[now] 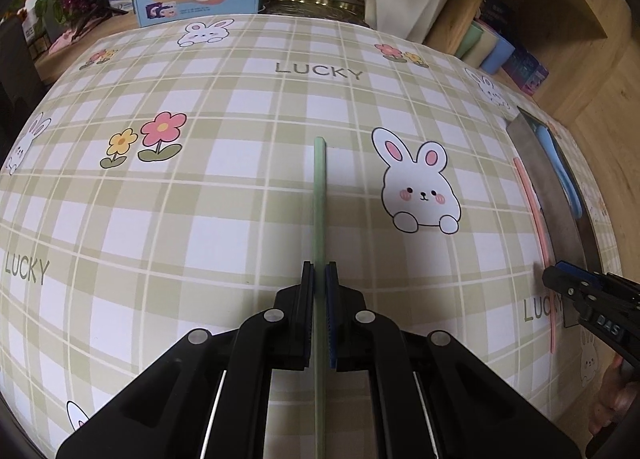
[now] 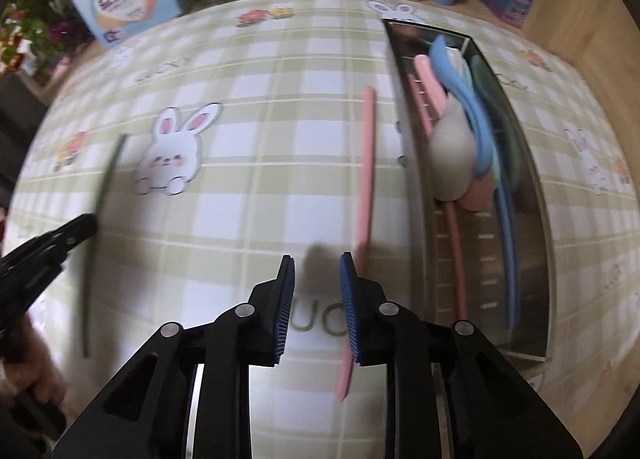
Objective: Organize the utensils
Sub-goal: 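Grasp a pink chopstick with the right gripper while the left gripper holds the green chopstick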
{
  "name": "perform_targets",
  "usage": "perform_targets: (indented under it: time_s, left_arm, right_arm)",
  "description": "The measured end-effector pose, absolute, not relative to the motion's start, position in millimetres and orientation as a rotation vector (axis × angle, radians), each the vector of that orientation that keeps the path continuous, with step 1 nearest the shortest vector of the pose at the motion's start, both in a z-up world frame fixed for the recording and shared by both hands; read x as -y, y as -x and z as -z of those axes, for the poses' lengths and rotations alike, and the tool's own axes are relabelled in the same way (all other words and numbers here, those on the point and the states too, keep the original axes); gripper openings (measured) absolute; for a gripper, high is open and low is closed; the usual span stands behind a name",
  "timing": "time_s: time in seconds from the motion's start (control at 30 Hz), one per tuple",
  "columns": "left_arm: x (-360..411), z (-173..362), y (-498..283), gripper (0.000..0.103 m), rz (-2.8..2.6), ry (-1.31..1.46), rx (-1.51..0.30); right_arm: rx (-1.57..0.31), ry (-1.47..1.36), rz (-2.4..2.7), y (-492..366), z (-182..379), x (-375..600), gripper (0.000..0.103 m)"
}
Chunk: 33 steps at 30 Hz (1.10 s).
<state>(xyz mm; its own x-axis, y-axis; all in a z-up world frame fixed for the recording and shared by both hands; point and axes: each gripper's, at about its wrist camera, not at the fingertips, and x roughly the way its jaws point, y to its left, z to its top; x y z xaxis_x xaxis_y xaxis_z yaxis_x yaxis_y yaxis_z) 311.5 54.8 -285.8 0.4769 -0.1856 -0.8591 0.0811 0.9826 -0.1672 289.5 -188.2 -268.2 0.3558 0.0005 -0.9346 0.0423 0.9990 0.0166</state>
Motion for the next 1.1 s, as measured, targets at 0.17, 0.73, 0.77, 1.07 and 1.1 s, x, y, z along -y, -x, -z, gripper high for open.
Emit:
perform_targets:
  time_s: [0.17, 0.73, 0.77, 1.07, 1.1]
  left_arm:
    - [-57.7, 286.5, -311.4, 0.006, 0.168, 0.129, -1.056]
    - [-63.9, 287.6, -311.2, 0.006, 0.181, 0.183, -1.053]
    - [-64.3, 287.6, -311.2, 0.006, 0.181, 0.185, -1.053]
    - [-66.7, 288.8, -310.0, 0.006, 0.185, 0.203, -1.045]
    - [-67.3, 288.9, -309.8, 0.006, 0.186, 0.206, -1.043]
  right_arm:
    - [-1.208, 0.000, 0.093, -299.3, 271.7, 181.2, 0.021]
    - [-1.225, -0.180, 0.018, -330.2, 279.7, 183.6, 0.003]
    - [-1.222, -0.213, -0.005, -327.1, 279.4, 183.4, 0.003]
    - [-1.119, -0.198, 0.172, -309.4, 258.0, 205.0, 0.006]
    - [-1.125, -0.190, 0.187, -309.6, 259.9, 207.4, 0.006]
